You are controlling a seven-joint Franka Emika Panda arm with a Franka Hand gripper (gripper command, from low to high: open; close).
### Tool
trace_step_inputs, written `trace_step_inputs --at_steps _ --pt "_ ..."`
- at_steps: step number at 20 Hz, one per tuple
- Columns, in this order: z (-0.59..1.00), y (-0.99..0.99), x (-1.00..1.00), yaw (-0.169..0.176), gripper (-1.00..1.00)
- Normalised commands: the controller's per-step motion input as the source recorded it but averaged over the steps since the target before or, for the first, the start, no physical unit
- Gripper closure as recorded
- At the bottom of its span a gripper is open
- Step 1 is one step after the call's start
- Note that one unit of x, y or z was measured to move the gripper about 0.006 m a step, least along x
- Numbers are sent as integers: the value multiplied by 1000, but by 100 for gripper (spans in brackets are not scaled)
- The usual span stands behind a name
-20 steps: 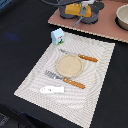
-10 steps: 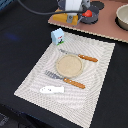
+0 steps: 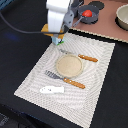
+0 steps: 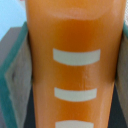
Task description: Interact with the objects in diverse but meaningful ways.
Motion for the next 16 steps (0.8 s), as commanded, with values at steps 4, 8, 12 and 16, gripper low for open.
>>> trace_step_inputs --at_steps 4,8,12,16 --pt "-381 -566 -894 -8 100" --pt "-184 -621 -606 -19 100" --pt "-290 -526 -446 -22 100" --pt "-312 -380 -292 -8 100"
